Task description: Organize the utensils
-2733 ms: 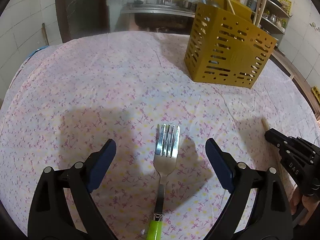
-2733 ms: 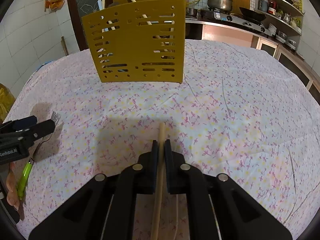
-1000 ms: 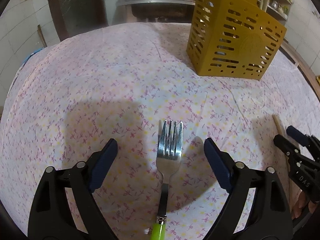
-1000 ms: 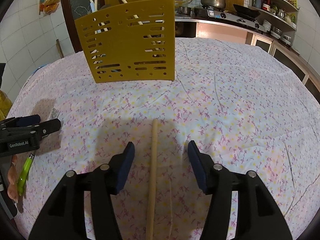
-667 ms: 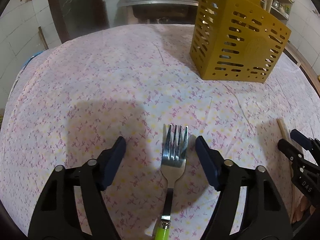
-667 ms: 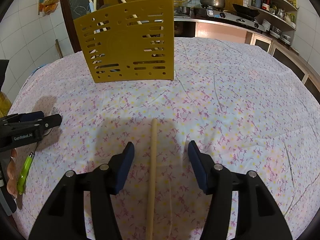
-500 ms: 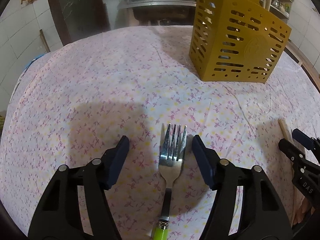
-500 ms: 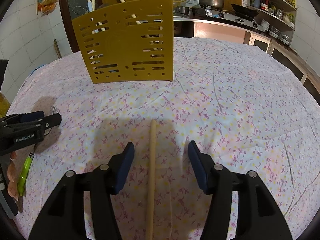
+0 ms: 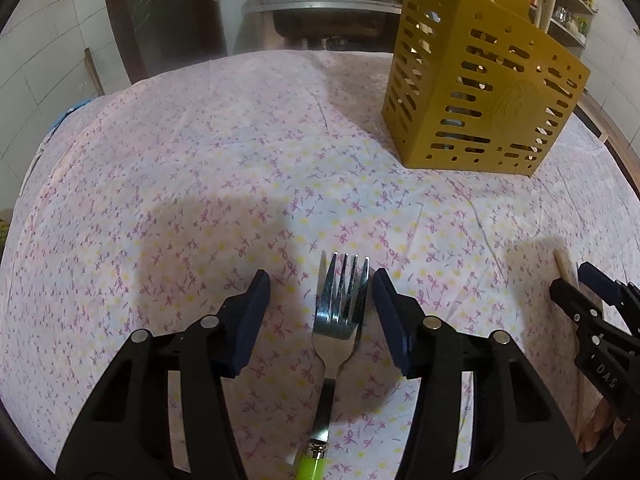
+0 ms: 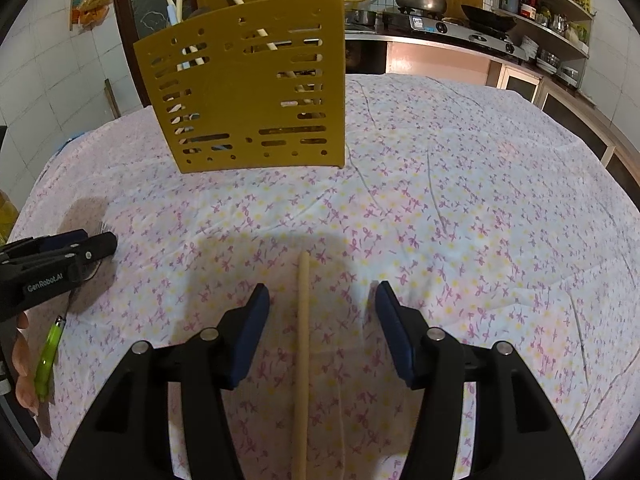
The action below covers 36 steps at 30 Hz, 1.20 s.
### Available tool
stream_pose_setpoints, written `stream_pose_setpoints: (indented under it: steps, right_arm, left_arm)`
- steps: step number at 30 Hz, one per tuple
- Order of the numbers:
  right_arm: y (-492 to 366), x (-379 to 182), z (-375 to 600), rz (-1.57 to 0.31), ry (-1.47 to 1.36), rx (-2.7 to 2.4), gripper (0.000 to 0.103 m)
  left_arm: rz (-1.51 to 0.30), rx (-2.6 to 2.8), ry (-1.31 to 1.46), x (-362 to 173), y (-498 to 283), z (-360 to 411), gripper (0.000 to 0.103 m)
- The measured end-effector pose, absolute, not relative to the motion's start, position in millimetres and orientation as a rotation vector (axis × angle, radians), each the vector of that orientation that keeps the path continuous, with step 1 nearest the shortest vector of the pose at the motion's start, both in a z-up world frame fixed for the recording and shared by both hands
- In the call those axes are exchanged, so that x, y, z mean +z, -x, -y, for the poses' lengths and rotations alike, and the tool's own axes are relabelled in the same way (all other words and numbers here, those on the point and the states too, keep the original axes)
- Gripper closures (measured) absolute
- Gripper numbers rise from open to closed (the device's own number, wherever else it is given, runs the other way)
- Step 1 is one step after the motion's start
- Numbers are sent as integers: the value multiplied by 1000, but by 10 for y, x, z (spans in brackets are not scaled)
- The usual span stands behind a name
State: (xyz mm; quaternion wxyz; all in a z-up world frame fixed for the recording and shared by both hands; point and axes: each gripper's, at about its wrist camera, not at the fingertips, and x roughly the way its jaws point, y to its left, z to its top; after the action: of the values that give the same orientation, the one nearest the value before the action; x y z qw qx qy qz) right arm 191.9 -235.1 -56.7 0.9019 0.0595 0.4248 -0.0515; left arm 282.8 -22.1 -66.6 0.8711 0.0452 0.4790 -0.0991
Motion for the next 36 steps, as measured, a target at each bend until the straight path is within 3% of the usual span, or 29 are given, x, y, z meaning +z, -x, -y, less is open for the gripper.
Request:
stream_pose_setpoints:
  steps: [4,6,9,12,17,24,36]
  right_arm:
    - [-1912,-569,2325,-880,-104,-111,48]
    - [-1905,-566,2300,-883,-93,-111,48]
    - [-1893,-559,2265,-885,-81,-98,54]
    - [-1885,-552,2221,-886,-69,-77,67]
    - [-1884,-538,2212,-888,-74,-64,84]
    - [-1891,-529,2236,-883,-88,-61,97]
    - [-1844,-429,2302,-823,-105,-76,97]
  left_arm:
    - [-980,-225,-146,-671,-2884,290,53]
    - [-967,-247,-167,-669,-2869,313,60]
    - [-975,-288,-163,-654,-2872,313,76]
    - [-971,-299,-152,-651,-2872,296,83]
    - [-956,-306,-163,-647,-2841,296,83]
    - [-948,-324,-153,-636,-2777,324,83]
    - [-906,-316,-124,-544,-2617,274,83]
